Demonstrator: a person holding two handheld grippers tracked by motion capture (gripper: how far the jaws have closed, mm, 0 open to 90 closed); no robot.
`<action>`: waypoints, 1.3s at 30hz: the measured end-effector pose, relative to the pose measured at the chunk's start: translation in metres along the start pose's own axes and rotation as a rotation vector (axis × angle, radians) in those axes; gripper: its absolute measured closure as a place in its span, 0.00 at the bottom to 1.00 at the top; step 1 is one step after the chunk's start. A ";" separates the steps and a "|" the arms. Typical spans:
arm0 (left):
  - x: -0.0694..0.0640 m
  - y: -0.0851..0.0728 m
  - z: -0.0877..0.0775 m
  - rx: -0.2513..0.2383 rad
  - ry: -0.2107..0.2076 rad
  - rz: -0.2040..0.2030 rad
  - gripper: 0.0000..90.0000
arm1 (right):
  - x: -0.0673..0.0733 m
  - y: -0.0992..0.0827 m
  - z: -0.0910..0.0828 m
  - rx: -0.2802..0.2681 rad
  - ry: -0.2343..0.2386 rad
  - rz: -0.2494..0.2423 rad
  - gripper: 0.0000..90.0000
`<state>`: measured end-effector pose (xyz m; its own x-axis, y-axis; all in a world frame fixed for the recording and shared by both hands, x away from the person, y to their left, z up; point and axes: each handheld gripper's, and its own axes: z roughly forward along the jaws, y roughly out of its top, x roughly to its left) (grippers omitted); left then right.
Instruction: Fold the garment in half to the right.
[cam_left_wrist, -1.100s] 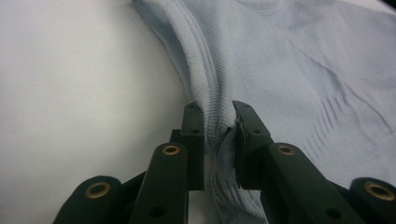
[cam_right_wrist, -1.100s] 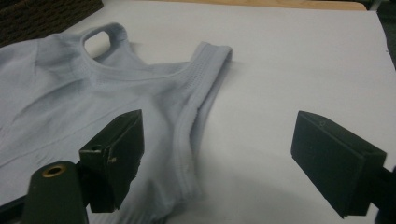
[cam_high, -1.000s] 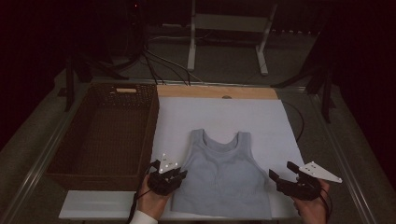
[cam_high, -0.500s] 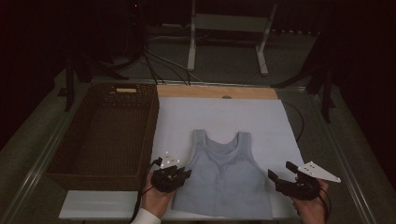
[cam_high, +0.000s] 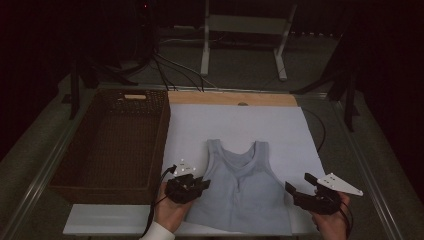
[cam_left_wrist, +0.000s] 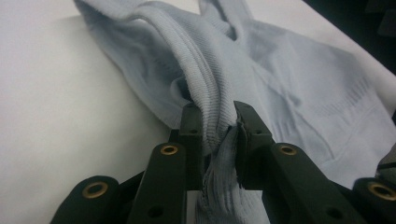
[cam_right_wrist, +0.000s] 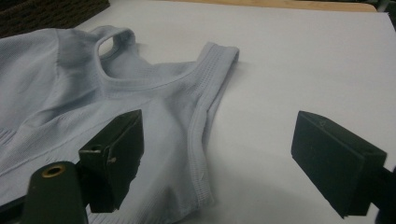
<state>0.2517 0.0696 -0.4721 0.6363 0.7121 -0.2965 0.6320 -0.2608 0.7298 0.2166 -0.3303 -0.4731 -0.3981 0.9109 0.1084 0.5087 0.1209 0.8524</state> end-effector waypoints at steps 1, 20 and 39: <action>-0.001 0.001 0.001 0.001 -0.004 0.000 0.85 | 0.000 0.000 0.000 0.000 0.000 -0.001 0.19; -0.025 0.028 0.012 -0.011 -0.074 0.030 0.84 | 0.002 0.000 0.002 0.002 0.009 -0.003 0.19; -0.065 0.049 0.045 0.009 -0.171 0.108 0.83 | 0.000 -0.001 0.002 0.010 0.002 -0.005 0.20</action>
<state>0.2607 -0.0190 -0.4447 0.7664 0.5583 -0.3176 0.5592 -0.3366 0.7576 0.2178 -0.3297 -0.4747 -0.4023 0.9095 0.1047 0.5142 0.1298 0.8478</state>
